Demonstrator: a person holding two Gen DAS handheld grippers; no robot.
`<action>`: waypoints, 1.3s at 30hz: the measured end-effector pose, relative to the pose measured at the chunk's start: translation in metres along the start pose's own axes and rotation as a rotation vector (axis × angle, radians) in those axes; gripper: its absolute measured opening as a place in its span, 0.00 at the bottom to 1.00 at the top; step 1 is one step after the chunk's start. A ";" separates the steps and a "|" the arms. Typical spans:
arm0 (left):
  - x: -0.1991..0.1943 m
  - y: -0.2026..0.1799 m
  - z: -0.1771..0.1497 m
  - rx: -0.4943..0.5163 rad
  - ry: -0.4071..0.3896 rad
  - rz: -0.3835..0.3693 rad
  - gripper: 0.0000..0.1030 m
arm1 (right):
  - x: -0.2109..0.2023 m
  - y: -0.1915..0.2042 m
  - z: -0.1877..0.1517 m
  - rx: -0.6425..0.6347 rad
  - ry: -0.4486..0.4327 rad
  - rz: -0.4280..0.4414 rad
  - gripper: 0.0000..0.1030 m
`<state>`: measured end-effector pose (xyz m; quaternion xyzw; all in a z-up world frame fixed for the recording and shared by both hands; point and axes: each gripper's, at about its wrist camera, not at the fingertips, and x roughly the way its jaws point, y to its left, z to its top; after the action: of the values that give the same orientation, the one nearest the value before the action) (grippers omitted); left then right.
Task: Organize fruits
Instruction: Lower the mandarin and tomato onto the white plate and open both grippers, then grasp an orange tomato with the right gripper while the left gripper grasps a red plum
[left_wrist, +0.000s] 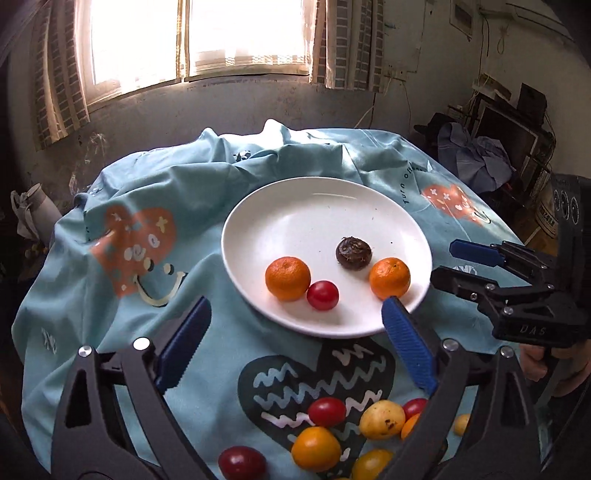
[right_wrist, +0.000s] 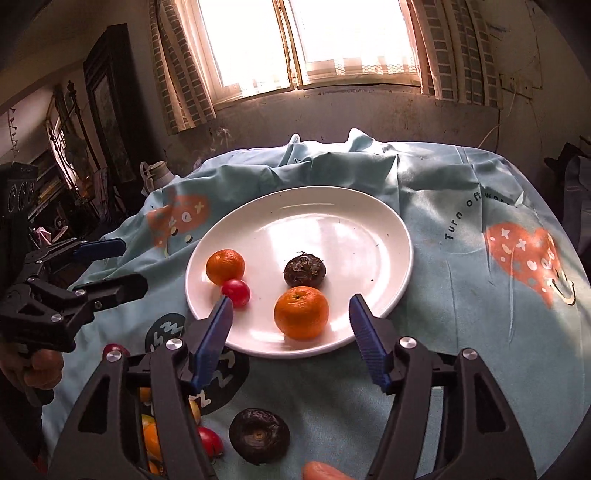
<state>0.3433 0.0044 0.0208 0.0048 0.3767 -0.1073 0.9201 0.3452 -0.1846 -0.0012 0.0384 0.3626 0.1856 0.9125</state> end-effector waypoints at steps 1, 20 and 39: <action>-0.009 0.007 -0.009 -0.032 -0.002 -0.003 0.93 | -0.007 0.002 -0.004 0.004 -0.007 0.000 0.64; -0.049 0.053 -0.103 -0.203 -0.033 0.076 0.93 | -0.027 0.085 -0.083 -0.183 0.072 0.133 0.62; -0.044 0.047 -0.106 -0.156 0.005 0.060 0.92 | -0.019 0.089 -0.090 -0.216 0.076 0.103 0.33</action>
<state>0.2486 0.0687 -0.0278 -0.0555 0.3859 -0.0497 0.9195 0.2438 -0.1143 -0.0372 -0.0486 0.3724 0.2717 0.8861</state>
